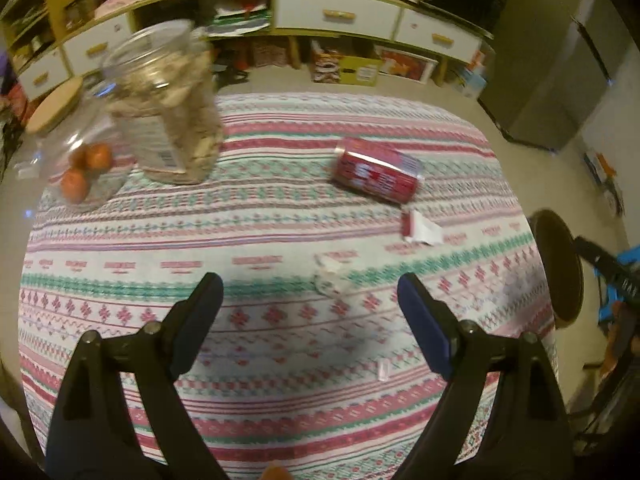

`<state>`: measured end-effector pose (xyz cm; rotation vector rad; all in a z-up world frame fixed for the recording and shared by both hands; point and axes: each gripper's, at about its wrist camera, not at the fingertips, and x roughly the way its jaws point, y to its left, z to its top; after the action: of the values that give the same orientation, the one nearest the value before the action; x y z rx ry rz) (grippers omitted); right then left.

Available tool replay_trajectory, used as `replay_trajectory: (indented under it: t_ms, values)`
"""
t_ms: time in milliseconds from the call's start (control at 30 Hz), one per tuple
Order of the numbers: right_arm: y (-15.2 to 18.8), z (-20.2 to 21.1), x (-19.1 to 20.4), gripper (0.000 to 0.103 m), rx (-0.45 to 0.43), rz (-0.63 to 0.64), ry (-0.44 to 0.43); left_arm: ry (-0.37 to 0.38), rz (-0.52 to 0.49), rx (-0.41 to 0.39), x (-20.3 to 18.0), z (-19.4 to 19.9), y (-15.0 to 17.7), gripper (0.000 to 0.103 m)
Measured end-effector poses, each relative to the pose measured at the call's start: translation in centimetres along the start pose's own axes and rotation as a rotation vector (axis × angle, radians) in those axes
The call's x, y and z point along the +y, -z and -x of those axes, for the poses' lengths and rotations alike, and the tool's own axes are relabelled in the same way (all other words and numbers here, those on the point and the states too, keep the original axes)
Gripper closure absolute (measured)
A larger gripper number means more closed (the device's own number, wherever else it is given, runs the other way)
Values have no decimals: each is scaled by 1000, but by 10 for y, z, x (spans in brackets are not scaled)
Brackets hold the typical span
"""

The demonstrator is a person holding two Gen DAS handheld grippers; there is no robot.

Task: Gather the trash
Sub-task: 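Move both grippers back over the table toward the red can, then grasp the red can with the right gripper while the left pinches a small white scrap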

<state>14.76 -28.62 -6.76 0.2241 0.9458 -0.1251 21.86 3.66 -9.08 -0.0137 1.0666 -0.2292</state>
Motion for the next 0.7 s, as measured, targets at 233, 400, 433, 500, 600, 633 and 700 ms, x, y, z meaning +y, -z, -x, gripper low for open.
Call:
replay_trajectory:
  t_ms: [233,400,433,500,600,633,700]
  values:
    - [-8,-32,75,23,27,99,-4,-25,77,-8,39,3,-4,14]
    - [-19,-57,129,23,63,80,-73,-120,1,-64,55,8,-12,14]
    - [-21,-60,136,23,63,74,-78,-130,-6,-66,58,9,-13,14]
    - [-27,-70,153,23,72,63,-86,-138,-1,-67,67,8,-15,14]
    - [-33,-85,169,23,98,53,-79,-135,41,-61,82,6,-16,14]
    - [-35,-90,173,23,105,49,-73,-123,54,-58,87,6,-15,14]
    - [-38,-97,178,23,119,34,-60,-100,59,-55,91,5,-14,14]
